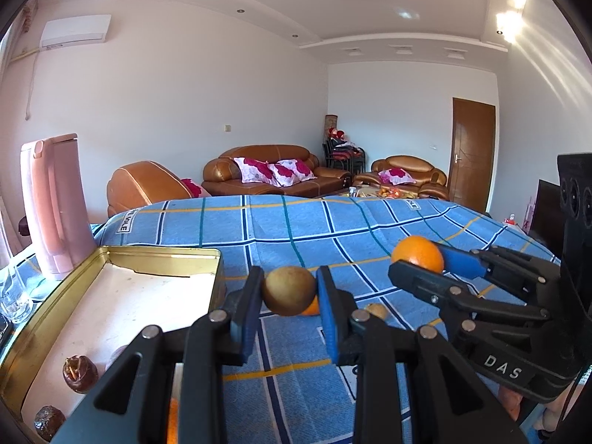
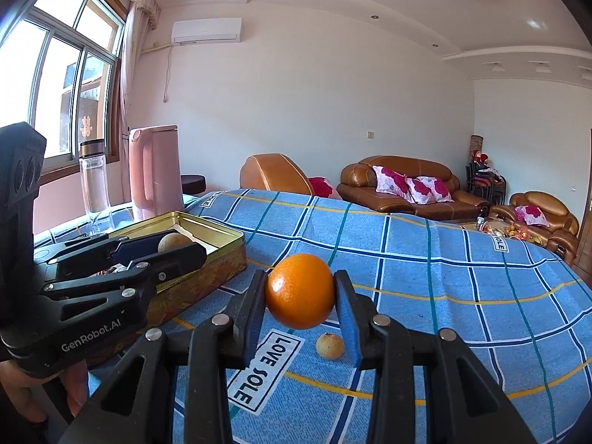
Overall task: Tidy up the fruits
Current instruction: 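Carry both fruits over the tin tray and lower them toward its floor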
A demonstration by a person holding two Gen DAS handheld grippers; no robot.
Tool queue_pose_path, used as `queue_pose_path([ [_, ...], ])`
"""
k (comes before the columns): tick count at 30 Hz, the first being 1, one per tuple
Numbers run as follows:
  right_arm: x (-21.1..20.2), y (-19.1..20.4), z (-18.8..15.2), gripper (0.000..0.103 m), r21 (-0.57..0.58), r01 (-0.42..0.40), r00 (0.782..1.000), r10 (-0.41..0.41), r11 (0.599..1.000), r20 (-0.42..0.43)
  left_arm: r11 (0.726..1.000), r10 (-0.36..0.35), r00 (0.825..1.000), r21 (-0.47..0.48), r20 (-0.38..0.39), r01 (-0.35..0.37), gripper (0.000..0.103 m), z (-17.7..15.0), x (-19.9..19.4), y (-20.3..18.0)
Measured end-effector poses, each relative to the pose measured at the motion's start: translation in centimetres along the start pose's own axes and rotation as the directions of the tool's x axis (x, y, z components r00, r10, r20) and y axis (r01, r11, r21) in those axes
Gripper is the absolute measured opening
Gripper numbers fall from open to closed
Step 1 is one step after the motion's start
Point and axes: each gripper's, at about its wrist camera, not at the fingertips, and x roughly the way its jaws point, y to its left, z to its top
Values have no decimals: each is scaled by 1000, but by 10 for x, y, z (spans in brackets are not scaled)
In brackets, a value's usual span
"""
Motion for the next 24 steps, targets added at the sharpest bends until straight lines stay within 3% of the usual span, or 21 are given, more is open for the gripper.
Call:
queue_pose_path([
  [24, 2, 62, 9, 38, -50, -127, 992, 126, 991, -8, 998, 60, 998, -38, 30, -59, 30, -5, -44, 44],
])
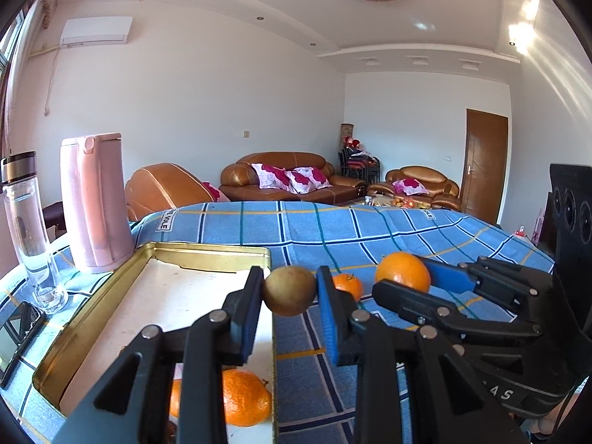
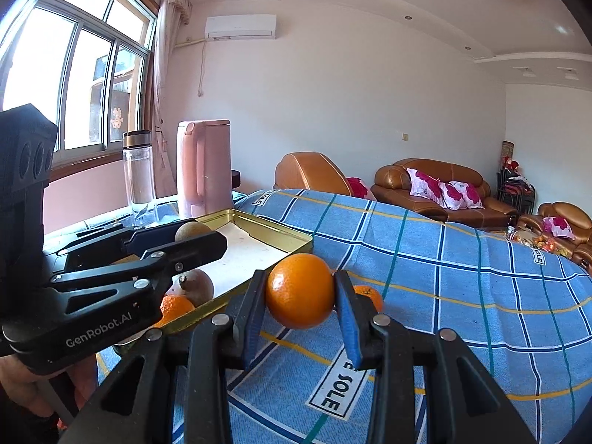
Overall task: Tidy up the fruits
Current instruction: 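Carry both fruits over the tin tray and lower them toward its floor, then open both tools to release the yellow fruit and orange into the tray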
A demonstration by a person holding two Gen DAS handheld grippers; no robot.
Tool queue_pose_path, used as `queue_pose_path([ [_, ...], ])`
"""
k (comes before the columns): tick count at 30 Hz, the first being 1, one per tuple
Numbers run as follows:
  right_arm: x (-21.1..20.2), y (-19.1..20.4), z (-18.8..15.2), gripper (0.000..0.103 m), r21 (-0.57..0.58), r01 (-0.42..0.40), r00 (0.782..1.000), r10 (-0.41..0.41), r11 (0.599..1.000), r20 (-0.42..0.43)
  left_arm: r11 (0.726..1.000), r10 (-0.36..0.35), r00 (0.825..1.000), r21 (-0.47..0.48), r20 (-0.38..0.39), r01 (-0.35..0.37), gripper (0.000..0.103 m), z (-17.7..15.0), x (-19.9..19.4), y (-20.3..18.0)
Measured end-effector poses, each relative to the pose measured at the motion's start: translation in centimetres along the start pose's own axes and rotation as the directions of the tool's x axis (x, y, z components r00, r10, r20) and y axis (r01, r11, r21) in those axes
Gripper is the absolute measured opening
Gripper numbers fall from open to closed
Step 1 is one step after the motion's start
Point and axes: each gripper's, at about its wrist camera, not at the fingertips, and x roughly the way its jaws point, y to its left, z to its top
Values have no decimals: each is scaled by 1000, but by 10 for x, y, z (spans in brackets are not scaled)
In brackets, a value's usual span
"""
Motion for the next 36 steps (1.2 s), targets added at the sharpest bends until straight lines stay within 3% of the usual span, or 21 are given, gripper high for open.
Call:
queue_pose_path([
  [28, 24, 67, 9, 38, -75, -129, 992, 128, 989, -21, 990, 128, 991, -54, -30, -130, 30, -10, -15, 61],
  [36, 35, 87, 7, 38, -107, -170, 985, 165, 980, -52, 978, 185, 978, -75, -92, -192, 30, -16, -16, 89],
])
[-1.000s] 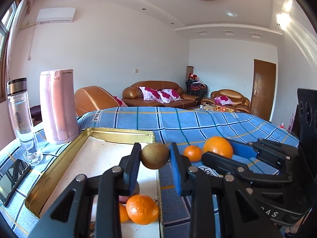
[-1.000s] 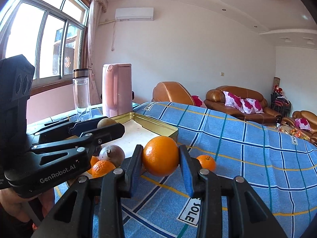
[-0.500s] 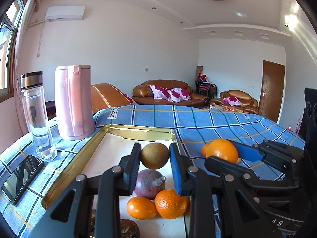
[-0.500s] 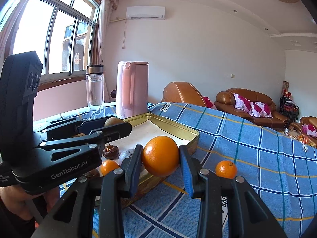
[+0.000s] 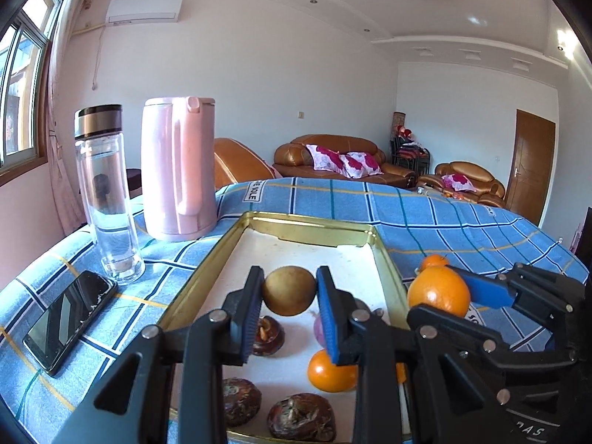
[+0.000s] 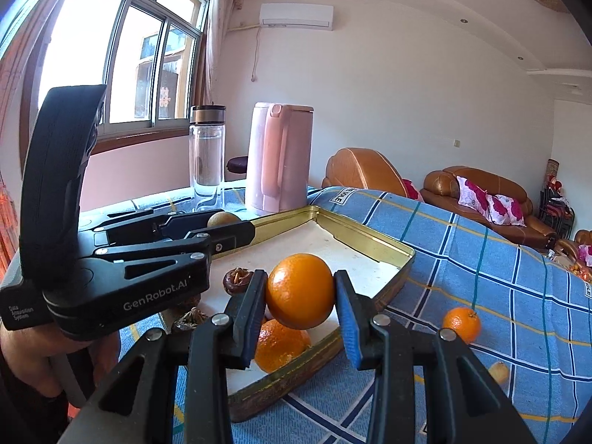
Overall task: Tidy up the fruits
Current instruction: 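Open both tools to release the yellow fruit and orange into the tray, then move both tools back over the remaining fruit on the tablecloth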
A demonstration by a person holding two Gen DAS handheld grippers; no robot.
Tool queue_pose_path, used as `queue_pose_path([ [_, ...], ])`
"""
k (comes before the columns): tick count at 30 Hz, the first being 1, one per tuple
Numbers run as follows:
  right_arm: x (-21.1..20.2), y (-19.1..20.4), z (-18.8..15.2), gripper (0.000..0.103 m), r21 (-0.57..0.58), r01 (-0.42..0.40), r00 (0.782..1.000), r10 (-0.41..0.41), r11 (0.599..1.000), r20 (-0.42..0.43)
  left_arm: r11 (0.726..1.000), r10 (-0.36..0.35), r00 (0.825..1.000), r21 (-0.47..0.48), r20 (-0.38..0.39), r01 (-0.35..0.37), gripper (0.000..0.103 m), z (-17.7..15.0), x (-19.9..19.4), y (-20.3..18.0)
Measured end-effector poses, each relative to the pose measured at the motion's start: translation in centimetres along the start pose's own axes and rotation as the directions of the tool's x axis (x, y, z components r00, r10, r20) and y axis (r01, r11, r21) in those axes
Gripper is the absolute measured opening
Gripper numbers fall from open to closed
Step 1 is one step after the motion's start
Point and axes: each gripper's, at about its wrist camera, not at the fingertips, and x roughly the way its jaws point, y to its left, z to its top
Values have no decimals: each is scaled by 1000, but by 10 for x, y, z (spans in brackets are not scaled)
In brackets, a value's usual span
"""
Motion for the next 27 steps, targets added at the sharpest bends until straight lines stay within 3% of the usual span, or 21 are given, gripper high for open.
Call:
queue_pose_path([
  [13, 23, 27, -4, 38, -67, -70, 992, 62, 995, -107, 999, 37, 991, -27, -127, -41, 30, -12, 16, 27],
  [20, 33, 31, -6, 39, -81, -104, 981, 89, 991, -170, 997, 61, 986, -33, -152, -66, 32, -16, 19, 32],
  [22, 32, 31, -6, 40, -83, -99, 983, 85, 992, -165, 997, 67, 986, -31, -153, -73, 38, -16, 18, 33],
  [26, 28, 28, -6, 48, -76, -95, 986, 83, 993, -148, 995, 87, 988, -37, -130, -92, 66, -14, 11, 33],
  [27, 26, 28, -6, 49, -78, -93, 986, 81, 993, -144, 995, 85, 989, -38, -121, -90, 66, -12, 8, 31],
])
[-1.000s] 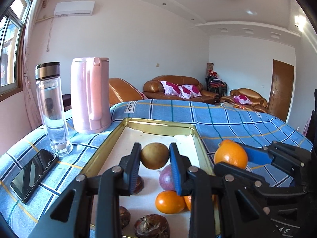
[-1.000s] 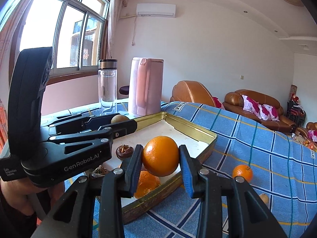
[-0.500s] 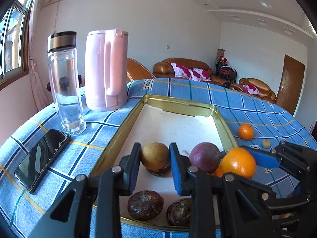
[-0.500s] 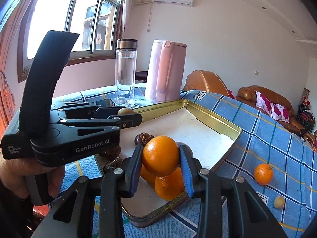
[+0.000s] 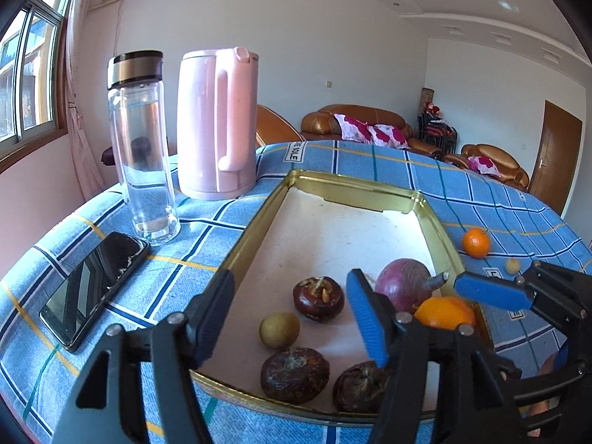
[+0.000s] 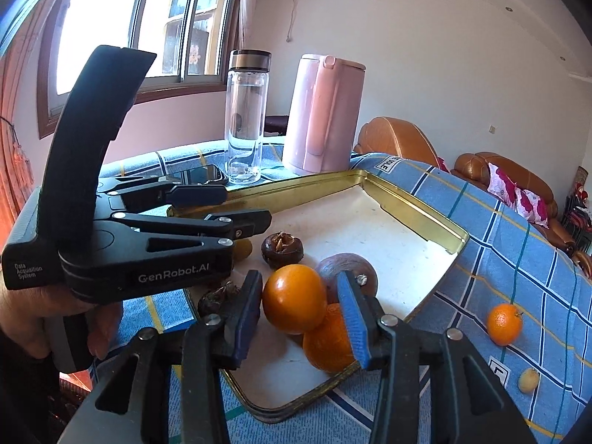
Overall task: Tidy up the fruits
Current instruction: 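Move both tools back over the remaining fruit on the tablecloth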
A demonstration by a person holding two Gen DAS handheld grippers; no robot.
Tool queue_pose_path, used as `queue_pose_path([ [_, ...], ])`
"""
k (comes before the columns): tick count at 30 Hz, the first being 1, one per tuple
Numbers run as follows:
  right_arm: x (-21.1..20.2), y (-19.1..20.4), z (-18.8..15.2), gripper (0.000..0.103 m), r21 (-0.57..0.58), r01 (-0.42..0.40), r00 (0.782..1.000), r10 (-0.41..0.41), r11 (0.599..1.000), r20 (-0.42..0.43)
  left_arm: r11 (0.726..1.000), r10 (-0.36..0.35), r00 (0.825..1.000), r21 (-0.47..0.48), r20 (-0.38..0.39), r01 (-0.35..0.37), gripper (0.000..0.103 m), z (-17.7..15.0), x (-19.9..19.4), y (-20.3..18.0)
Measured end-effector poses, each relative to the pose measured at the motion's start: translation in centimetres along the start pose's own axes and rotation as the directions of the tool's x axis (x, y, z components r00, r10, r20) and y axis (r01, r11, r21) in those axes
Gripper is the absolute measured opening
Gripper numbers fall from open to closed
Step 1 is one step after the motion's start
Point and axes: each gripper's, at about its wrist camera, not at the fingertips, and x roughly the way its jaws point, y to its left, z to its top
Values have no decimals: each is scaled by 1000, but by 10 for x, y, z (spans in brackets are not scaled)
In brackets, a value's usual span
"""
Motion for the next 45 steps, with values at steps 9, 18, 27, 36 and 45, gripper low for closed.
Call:
queue_pose_path([
  [9, -53, -42, 4, 54, 33, 119, 990, -121, 992, 69, 998, -55, 994, 41, 95, 51, 97, 20, -26, -36],
  [18, -77, -155, -18, 63, 285, 343, 936, -353, 895, -19, 980, -144, 984, 151, 107, 127, 97, 37, -24, -104],
  [27, -47, -212, -55, 52, 422, 380, 925, -321, 823, -205, 962, -200, 979, 193, 31, 191, 100, 51, 14, -165],
  [36, -13, -219, -80, 33, 426, 362, 908, -211, 829, -361, 971, -176, 984, 157, -35, 179, 100, 51, 48, -174],
  [45, -32, -234, -85, 28, 443, 432, 892, -301, 786, -336, 957, -187, 980, 214, -66, 197, 100, 48, 59, -207],
])
